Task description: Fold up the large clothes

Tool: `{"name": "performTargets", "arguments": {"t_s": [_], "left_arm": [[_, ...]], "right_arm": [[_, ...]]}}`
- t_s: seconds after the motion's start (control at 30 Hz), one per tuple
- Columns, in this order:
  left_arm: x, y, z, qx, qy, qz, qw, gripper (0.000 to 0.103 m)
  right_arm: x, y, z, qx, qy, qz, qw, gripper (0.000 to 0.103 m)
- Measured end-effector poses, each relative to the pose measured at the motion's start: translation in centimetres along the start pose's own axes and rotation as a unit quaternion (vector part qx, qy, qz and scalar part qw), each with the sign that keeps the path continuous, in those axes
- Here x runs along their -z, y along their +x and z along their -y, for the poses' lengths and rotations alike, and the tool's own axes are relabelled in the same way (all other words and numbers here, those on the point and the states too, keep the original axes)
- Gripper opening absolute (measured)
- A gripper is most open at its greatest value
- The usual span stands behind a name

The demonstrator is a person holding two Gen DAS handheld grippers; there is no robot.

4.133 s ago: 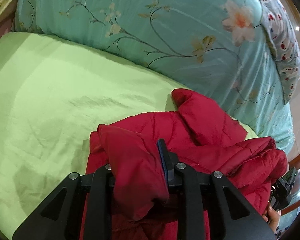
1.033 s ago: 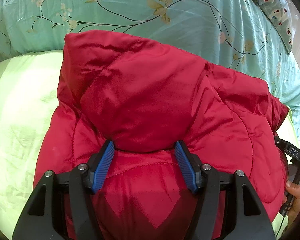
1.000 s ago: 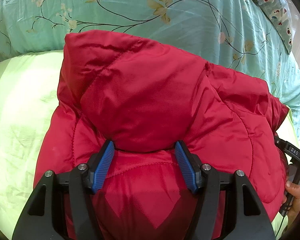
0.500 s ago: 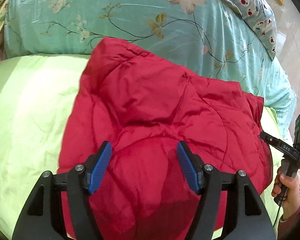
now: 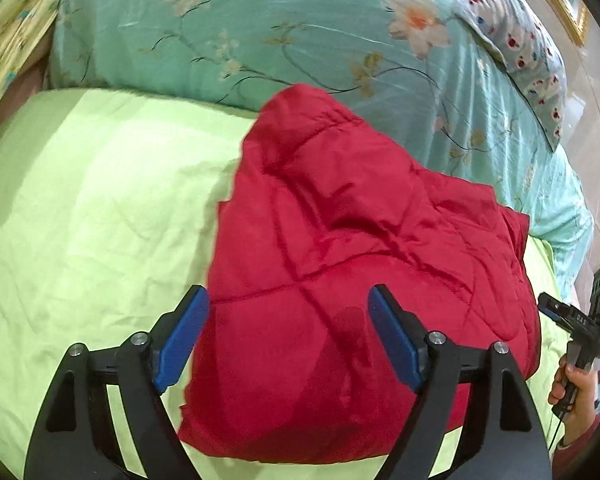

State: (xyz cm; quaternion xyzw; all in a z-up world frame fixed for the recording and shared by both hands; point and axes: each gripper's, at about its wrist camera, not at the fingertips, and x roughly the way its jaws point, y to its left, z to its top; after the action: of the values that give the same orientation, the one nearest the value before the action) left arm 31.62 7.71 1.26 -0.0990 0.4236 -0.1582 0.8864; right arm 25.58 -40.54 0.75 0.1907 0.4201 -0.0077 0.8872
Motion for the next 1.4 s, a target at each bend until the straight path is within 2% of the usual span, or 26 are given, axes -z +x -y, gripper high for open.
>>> {"name": "performTargets", "arguments": {"t_s": [0.2, 0.37, 0.67, 0.97, 1.13, 1.23, 1.27, 1.33, 1.4], "left_arm": [[0.3, 0.7, -2.8, 0.032, -0.049, -0.009, 0.9983, 0.082], [0.4, 2.1, -3.9, 0.047, -0.069, -0.025, 0.9962, 0.082], [-0.3, 4.1, -3.9, 0.060, -0.079, -0.039, 0.9943, 0.086], [-0.7, 6.6, -3.6, 0.091, -0.108, -0.062, 0.9880, 0.089], [-0.5, 7.2, -3.0, 0.097, -0.105, -0.063, 0.9877, 0.089], [-0.6, 7.0, -2.4, 0.106, -0.091, -0.060, 0.9883, 0.077], [-0.5, 6.8, -2.2, 0.107, -0.084, -0.060, 0.9889, 0.071], [-0.7, 6.6, -1.5, 0.110, -0.074, -0.057, 0.9896, 0.062], [-0.6, 5.9, -1.0, 0.110, -0.065, -0.052, 0.9904, 0.052]], "right_arm": [[0.2, 0.6, 2.4, -0.013, 0.034, -0.011, 0.999, 0.087], [0.7, 2.1, 3.8, -0.030, 0.072, -0.034, 0.996, 0.087], [0.5, 4.6, 4.4, -0.062, 0.099, -0.054, 0.992, 0.094], [0.7, 6.9, 5.0, -0.121, 0.145, -0.085, 0.978, 0.098], [0.9, 7.7, 4.4, -0.139, 0.134, -0.101, 0.976, 0.099], [1.0, 8.0, 3.9, -0.140, 0.125, -0.110, 0.976, 0.096], [1.0, 8.1, 3.7, -0.141, 0.120, -0.113, 0.976, 0.093], [1.0, 8.0, 3.3, -0.140, 0.115, -0.115, 0.977, 0.084], [1.1, 7.4, 3.0, -0.147, 0.118, -0.115, 0.975, 0.067]]}}
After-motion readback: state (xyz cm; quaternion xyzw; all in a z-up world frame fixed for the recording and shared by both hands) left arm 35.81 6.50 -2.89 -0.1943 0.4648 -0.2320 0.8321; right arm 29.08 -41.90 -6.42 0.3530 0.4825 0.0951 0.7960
